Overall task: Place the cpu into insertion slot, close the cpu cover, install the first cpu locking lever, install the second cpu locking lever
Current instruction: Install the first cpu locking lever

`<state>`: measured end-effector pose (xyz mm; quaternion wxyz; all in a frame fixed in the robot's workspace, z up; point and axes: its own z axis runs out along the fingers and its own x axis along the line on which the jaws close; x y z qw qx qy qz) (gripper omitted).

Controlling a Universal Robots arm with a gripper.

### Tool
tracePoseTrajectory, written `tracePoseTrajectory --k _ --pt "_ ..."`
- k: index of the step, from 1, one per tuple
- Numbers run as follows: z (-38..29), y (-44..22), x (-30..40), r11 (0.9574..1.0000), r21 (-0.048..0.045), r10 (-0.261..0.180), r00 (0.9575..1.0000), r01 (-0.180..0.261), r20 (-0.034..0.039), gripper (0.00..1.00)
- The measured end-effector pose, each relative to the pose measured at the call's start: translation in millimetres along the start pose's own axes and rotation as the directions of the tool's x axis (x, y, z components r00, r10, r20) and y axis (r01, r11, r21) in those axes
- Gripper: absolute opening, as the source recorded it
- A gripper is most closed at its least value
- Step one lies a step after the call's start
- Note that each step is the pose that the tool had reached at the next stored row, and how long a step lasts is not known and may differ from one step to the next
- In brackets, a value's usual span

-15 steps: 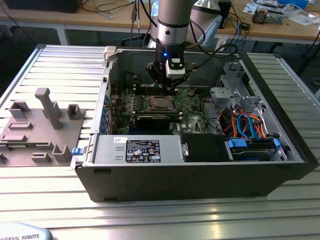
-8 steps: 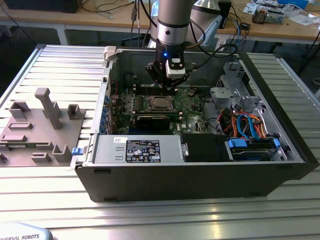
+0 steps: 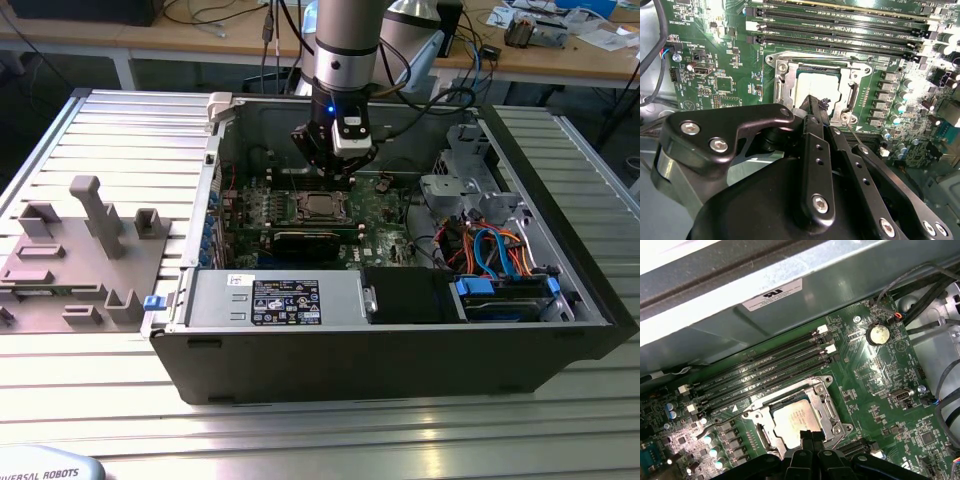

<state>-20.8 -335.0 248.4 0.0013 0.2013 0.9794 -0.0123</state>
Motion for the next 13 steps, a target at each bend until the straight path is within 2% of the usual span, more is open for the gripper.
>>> tracePoseTrajectory --k 13 --pt "0.0 0.0 0.0 1.0000 0.0000 -0.008 1.0000 0.008 0.0002 0.11"
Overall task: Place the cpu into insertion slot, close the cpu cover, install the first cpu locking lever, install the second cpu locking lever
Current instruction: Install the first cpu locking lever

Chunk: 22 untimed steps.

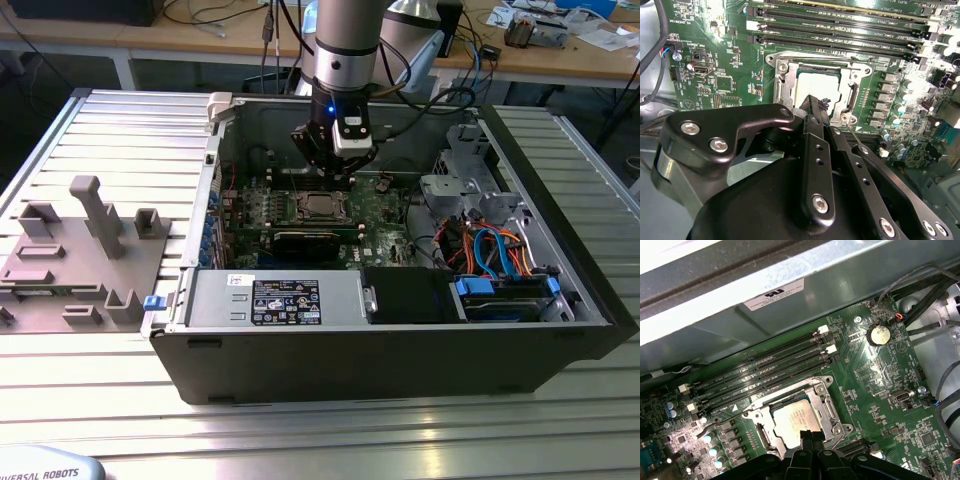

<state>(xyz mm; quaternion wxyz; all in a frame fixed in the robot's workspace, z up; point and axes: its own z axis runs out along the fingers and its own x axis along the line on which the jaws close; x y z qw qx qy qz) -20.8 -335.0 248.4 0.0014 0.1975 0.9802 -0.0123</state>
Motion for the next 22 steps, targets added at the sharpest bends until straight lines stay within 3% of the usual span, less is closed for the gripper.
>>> tracePoseTrajectory --k 22 --pt "0.0 0.0 0.0 0.9999 -0.0004 -0.016 0.9999 0.016 0.0004 0.11"
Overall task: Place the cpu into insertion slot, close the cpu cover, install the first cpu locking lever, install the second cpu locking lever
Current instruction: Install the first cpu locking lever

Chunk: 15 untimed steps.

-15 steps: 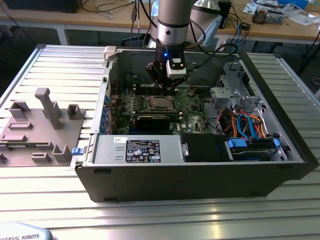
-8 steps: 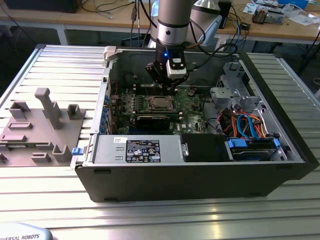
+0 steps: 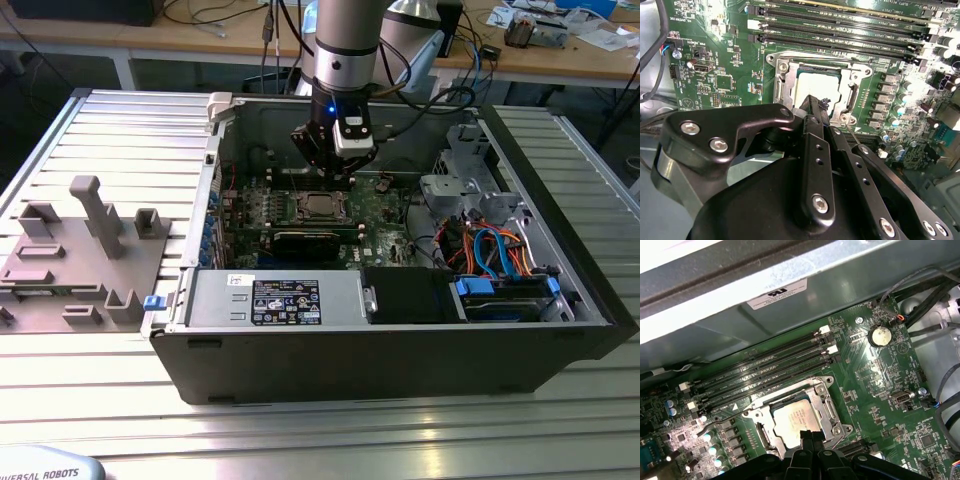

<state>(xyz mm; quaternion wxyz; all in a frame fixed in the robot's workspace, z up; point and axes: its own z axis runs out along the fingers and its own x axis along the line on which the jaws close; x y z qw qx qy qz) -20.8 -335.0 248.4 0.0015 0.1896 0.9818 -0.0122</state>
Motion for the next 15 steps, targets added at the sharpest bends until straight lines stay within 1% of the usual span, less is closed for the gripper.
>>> tracePoseTrajectory --k 2,5,15 --pt "-0.1 0.0 0.1 1.0000 -0.0013 -0.002 1.0000 0.002 -0.0006 0.11" --pt "0.1 0.1 0.0 1.0000 -0.0068 -0.004 1.0000 0.004 -0.0026 0.11" --pt "0.0 0.0 0.0 0.9997 -0.0069 -0.022 0.9998 0.022 -0.0023 0.11"
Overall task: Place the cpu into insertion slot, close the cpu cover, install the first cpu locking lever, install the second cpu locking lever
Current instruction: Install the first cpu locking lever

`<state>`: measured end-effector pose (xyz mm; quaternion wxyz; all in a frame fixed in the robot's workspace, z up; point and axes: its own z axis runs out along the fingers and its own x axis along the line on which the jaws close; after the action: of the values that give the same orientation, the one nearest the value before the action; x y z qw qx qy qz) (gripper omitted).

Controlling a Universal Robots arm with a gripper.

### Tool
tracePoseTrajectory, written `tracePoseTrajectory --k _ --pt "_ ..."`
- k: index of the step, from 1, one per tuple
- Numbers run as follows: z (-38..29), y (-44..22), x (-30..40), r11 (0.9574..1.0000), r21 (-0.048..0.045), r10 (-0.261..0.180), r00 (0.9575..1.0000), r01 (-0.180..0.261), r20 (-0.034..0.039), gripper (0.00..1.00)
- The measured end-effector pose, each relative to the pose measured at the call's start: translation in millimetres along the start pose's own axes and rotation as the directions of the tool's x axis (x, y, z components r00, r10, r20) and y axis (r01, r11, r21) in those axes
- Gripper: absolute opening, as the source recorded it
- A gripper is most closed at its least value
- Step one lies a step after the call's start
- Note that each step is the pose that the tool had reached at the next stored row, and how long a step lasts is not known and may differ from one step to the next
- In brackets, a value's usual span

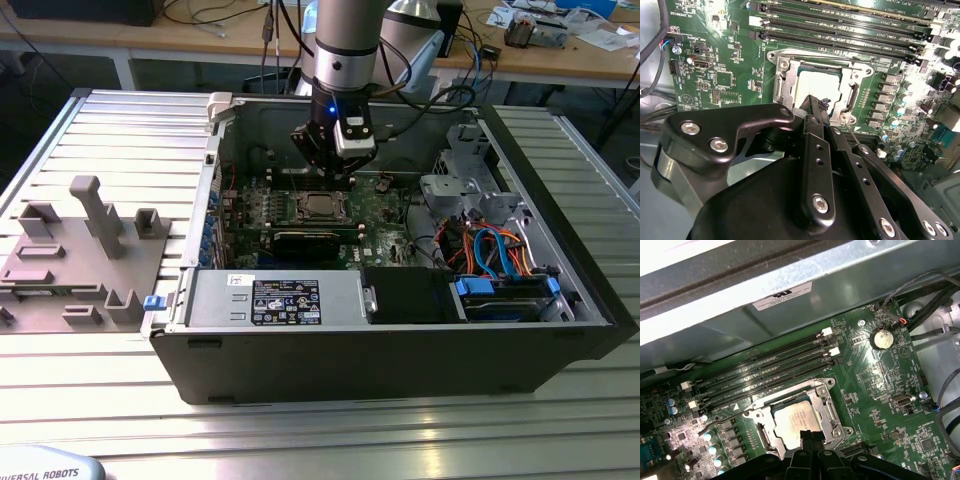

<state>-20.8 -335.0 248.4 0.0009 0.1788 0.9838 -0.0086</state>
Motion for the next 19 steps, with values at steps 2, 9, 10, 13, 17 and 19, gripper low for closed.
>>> tracePoseTrajectory --k 2,9,10,13,17,19 --pt "0.0 0.0 0.0 1.0000 0.0000 -0.004 1.0000 0.004 0.0001 0.11" --pt "0.0 0.0 0.0 0.9999 -0.0001 -0.017 0.9999 0.017 0.0003 0.11" --pt "0.0 0.0 0.0 0.9998 -0.0001 -0.020 0.9998 0.020 0.0003 0.11" --pt "0.0 0.0 0.0 0.9997 -0.0002 -0.025 0.9997 0.025 0.0004 0.11" --pt "0.0 0.0 0.0 0.9995 -0.0001 -0.032 0.9995 0.032 0.0006 0.11" --pt "0.0 0.0 0.0 0.9993 -0.0002 -0.037 0.9993 0.037 0.0006 0.11"
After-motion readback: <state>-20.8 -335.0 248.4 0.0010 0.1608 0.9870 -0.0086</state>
